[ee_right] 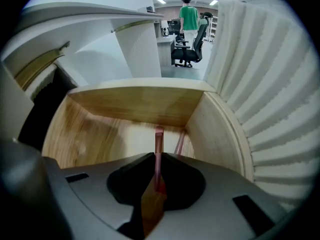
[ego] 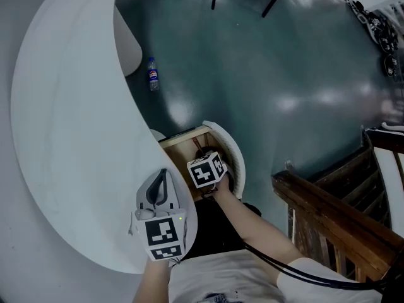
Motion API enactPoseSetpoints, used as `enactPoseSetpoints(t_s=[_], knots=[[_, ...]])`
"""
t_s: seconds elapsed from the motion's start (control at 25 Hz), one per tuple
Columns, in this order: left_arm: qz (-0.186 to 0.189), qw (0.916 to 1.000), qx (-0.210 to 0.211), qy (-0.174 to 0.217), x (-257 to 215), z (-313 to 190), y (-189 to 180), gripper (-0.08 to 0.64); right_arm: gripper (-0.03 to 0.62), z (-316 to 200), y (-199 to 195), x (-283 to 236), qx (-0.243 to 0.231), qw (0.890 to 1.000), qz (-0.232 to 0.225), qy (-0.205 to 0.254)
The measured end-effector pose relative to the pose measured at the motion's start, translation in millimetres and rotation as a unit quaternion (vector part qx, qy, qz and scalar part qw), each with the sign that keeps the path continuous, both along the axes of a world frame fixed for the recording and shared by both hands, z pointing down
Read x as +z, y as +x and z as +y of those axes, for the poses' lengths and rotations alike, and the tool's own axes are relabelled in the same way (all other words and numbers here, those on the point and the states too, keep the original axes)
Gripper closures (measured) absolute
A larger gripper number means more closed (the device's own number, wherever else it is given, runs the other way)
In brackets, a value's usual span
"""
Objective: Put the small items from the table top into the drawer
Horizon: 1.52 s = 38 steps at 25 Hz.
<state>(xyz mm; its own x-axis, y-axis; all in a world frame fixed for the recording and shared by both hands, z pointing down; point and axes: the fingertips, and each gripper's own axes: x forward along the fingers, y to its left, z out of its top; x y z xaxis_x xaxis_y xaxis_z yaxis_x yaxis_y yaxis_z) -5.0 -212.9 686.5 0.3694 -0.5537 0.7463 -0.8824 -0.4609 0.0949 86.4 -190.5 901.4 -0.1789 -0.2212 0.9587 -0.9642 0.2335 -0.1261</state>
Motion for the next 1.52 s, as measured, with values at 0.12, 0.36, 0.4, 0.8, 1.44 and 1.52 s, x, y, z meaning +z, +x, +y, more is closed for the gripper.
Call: enactPoseSetpoints(t_s=[0.12,0.36,0.4,0.8,1.44,1.52], knots=[[-0.002,1.0,0.0,0.001,1,0,-1,0.535,0.532,0,1,5,-0.001,1.0,0.012,-0.005],[-0.001,1.0,0.001,0.001,1,0,1,0.535,0.532,3,2,14,-0.001,1.0,0.02,-0.019],[-0.001,1.0,0.002,0.0,0,0,0,0.535,0.532,3,2,16,-0.002,1.0,0.021,-0.02],[0.009,1.0,0.001,-0.001,0,1,0,0.535,0.532,6,3,26,-0.003,0.999,0.04,-0.026],[0.051,0.9971,-0.053,-0.021,-8,9,-15,0.535,0.532,2,4,-4,0.007,1.0,0.024,-0.003],[0.051,0.997,-0.056,-0.014,-14,10,-15,0.535,0.532,-1,4,-12,0.006,1.0,0.02,0.005]])
